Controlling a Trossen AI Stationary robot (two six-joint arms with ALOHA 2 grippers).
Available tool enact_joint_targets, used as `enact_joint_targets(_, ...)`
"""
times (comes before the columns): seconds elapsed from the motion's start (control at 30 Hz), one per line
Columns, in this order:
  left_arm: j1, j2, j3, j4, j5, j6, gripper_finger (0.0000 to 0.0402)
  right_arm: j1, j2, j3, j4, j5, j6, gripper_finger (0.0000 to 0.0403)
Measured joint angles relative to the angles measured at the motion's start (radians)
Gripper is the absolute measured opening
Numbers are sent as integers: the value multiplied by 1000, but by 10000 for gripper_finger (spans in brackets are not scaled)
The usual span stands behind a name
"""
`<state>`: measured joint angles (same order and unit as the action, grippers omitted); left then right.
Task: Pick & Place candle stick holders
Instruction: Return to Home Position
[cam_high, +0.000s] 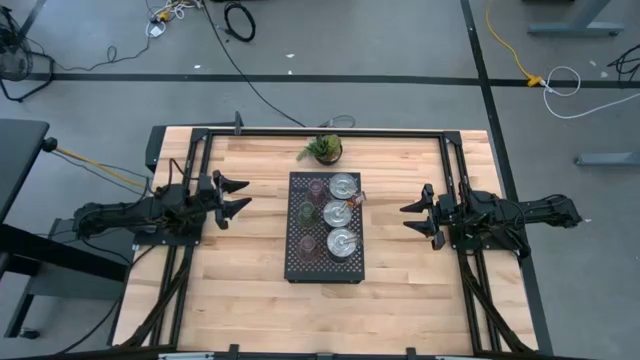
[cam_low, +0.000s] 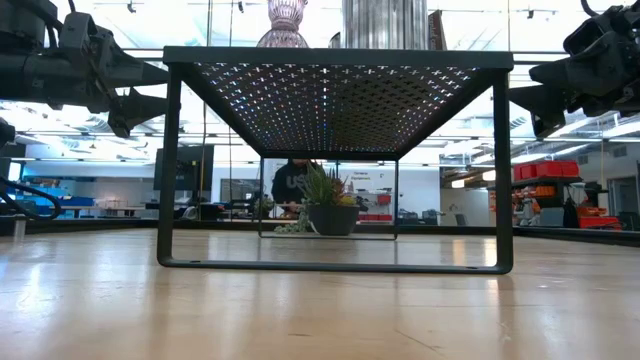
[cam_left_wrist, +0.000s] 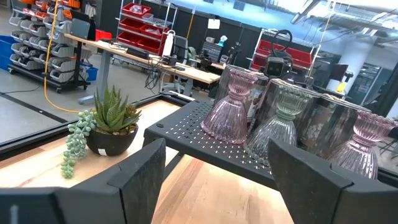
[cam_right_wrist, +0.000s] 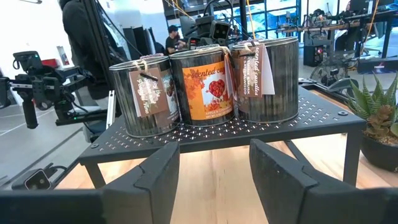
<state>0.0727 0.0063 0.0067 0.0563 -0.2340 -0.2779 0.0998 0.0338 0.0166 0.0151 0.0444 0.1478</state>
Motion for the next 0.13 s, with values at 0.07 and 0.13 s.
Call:
enact_joint_targets(0.07, 0, 0, 0, 0, 0, 0, 287, 0, 0, 0, 0, 0, 0, 196)
enact_joint_targets(0.13, 0, 0, 0, 0, 0, 0, 287, 0, 0, 0, 0, 0, 0, 196)
